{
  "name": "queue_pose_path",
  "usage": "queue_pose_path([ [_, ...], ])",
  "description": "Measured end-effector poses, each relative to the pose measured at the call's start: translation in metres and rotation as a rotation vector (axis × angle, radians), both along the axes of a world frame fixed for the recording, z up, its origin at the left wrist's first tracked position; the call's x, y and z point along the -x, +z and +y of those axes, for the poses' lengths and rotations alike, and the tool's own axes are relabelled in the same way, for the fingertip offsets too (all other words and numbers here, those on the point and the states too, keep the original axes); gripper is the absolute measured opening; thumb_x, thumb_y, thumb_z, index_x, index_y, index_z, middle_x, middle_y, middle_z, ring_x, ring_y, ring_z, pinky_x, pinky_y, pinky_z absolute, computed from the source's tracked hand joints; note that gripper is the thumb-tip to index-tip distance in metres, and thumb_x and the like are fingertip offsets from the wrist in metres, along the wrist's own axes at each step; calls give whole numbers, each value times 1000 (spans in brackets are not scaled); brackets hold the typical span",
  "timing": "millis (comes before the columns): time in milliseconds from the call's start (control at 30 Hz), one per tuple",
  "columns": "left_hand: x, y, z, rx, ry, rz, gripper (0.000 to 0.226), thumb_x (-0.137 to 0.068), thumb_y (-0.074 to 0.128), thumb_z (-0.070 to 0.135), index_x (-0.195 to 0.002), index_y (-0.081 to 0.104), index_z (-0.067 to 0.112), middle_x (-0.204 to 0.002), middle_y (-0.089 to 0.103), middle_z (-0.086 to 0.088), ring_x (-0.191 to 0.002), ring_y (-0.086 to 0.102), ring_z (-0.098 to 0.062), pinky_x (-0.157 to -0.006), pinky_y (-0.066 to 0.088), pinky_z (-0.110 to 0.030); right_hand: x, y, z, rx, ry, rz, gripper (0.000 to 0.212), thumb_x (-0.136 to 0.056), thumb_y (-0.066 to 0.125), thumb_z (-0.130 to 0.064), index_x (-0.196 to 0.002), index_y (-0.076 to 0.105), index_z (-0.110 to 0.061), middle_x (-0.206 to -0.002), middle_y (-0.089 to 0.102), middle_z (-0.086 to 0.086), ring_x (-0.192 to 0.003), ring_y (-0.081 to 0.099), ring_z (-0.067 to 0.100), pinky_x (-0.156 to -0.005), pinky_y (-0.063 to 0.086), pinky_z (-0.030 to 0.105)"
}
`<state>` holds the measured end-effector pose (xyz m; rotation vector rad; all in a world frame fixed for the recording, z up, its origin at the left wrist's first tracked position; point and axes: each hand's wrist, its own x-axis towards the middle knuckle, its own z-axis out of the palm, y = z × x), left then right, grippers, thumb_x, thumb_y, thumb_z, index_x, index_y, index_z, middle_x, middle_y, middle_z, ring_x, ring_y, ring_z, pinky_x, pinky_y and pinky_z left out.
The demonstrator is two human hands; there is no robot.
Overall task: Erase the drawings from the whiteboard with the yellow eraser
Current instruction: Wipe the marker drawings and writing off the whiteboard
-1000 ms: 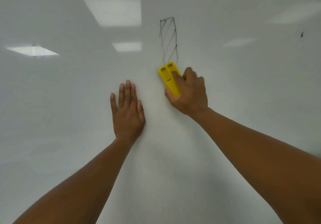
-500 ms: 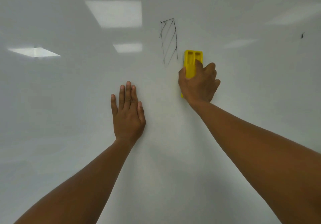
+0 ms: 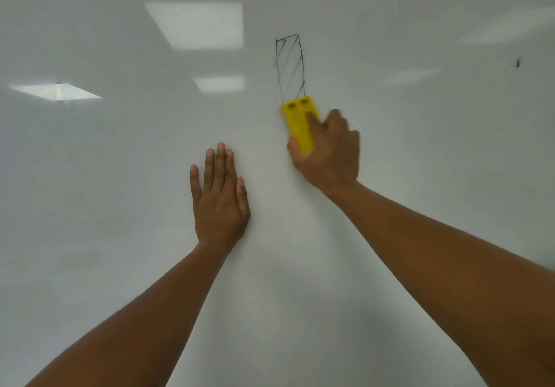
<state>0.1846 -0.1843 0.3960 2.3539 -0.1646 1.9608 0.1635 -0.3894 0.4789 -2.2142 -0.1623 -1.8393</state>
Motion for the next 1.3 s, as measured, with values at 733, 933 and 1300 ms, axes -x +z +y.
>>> queue_pose_path([
  [733,2,0,0,-11,-11,-11,57,-105,22,28,-158,18,8,-166,12,-6,-154,6,-20,-125,4,-48,0,31,9,51,-19,10,54,-88,47,-51,-132,50,-20,-121,48,16,-105,48,33,-81,37,41],
  [933,3,-1,0,-5,-3,3,57,-105,19,29,-158,16,9,-167,11,-5,-155,4,-19,-125,2,-46,-8,51,1,-572,5,58,51,-92,43,-51,-130,50,-17,-122,43,13,-110,46,31,-82,33,38],
  [1300,3,-1,1,-12,0,-15,56,-105,21,29,-158,19,8,-166,14,-6,-154,7,-20,-125,2,-46,3,43,33,377,6,-71,55,-87,47,-53,-129,53,-18,-108,49,13,-90,49,29,-69,31,36],
])
